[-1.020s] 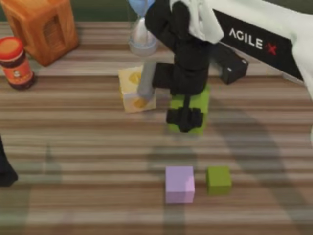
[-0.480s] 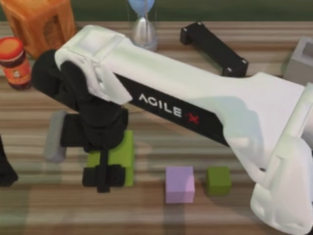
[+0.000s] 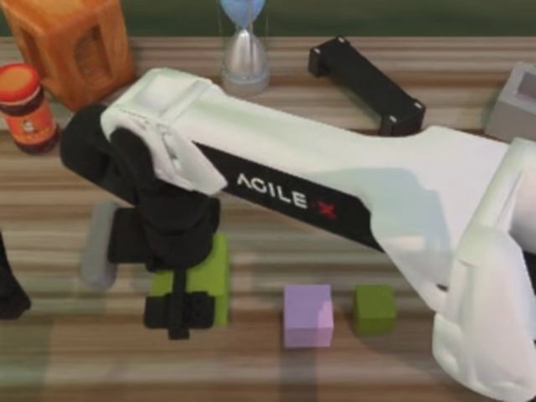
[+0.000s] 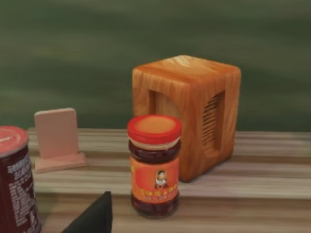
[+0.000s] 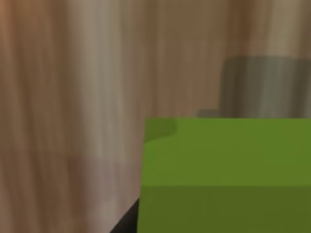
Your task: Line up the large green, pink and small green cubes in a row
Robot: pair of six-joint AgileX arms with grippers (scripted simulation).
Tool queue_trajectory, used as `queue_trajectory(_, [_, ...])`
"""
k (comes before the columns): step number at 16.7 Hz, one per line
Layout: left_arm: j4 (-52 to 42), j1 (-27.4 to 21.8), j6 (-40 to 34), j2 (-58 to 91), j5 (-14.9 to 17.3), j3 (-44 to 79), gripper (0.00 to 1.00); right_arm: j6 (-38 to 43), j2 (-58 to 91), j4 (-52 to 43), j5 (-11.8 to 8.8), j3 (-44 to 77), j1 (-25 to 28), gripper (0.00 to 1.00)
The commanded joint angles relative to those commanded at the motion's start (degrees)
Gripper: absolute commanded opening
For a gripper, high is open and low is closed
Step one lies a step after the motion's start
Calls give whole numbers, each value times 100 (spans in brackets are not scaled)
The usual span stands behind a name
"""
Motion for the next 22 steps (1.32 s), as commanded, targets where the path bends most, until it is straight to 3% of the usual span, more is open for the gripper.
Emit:
queue_trajectory(5, [0,0,0,0,0,0,100,-5,-19,954,-3,-1022,13,0])
queue_trajectory(10, [0,0,0,0,0,0,100,-14,-18,1072,-2,-1140,25,0])
queue_trajectory(22, [0,0,0,0,0,0,100,-14,-18,1072,-2,-1140,25,90])
